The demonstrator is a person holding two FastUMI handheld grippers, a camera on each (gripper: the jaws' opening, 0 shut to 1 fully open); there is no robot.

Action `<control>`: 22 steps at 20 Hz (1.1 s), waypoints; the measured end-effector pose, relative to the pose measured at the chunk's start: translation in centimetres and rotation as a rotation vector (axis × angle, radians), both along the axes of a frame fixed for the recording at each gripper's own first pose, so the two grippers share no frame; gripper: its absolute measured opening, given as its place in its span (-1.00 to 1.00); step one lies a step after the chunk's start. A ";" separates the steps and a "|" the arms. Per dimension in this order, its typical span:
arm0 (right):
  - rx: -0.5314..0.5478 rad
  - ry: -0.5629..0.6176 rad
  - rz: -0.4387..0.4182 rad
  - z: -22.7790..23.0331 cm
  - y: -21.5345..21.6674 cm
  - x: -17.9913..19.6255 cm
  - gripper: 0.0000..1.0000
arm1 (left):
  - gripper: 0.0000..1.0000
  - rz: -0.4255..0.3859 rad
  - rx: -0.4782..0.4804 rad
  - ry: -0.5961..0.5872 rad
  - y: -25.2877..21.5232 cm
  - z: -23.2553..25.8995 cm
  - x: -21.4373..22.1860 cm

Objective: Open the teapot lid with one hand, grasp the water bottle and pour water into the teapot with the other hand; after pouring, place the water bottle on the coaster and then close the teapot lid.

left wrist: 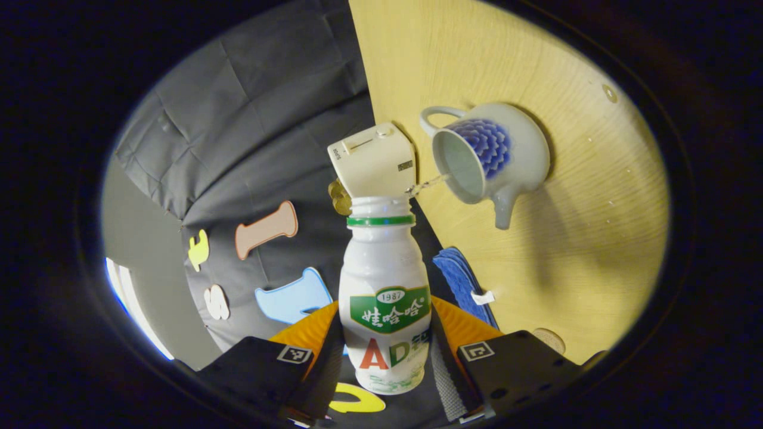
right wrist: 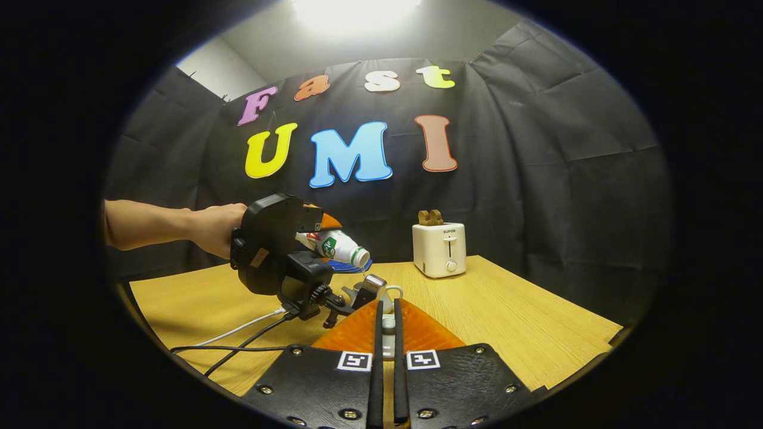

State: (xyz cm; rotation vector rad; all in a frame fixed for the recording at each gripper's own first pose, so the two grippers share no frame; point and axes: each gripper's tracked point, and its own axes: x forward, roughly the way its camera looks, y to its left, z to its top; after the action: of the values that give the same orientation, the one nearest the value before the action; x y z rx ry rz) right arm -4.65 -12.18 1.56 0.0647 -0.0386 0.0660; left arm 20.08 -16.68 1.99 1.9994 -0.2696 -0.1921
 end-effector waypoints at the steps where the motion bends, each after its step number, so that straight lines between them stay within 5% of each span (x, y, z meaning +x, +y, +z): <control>1: 0.000 -0.004 0.001 0.1 0.0 0.0 -0.86 | 0.50 -0.001 0.008 -0.005 0.0 0.1 0.0; 22: 0.016 -0.010 0.000 0.4 -0.2 -0.1 -0.87 | 0.59 -0.030 0.023 -0.010 -0.2 0.5 0.5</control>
State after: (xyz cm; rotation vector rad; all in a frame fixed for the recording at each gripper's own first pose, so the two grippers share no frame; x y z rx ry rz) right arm -4.80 -12.41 1.97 0.0800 -0.0491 0.0665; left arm 20.55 -16.86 2.54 2.0205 -0.3050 -0.2054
